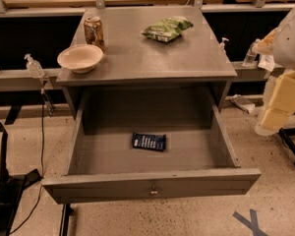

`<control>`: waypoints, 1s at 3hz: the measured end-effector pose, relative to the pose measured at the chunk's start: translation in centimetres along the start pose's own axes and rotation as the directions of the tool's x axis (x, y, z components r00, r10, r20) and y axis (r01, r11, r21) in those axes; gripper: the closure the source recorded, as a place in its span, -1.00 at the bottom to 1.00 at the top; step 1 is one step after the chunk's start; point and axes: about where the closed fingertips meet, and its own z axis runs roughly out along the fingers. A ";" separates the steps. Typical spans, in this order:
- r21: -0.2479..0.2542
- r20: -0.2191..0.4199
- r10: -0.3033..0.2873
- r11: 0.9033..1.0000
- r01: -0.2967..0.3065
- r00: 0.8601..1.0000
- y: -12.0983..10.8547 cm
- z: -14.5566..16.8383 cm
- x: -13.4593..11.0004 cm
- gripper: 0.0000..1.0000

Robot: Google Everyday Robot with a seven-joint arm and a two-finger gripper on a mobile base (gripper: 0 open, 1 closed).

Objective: Pick rxbar blueberry from top drawer and place on counter

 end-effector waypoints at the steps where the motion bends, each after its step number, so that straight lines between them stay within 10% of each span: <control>1: 0.006 0.012 -0.008 1.000 0.008 1.000 -0.2 0.1 -0.4 -1.00; 3: 0.075 0.129 -0.054 0.996 0.045 0.990 -3.9 4.7 -6.2 -1.00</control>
Offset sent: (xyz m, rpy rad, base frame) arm 0.1559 0.1739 -0.1057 0.2387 -0.1042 0.2378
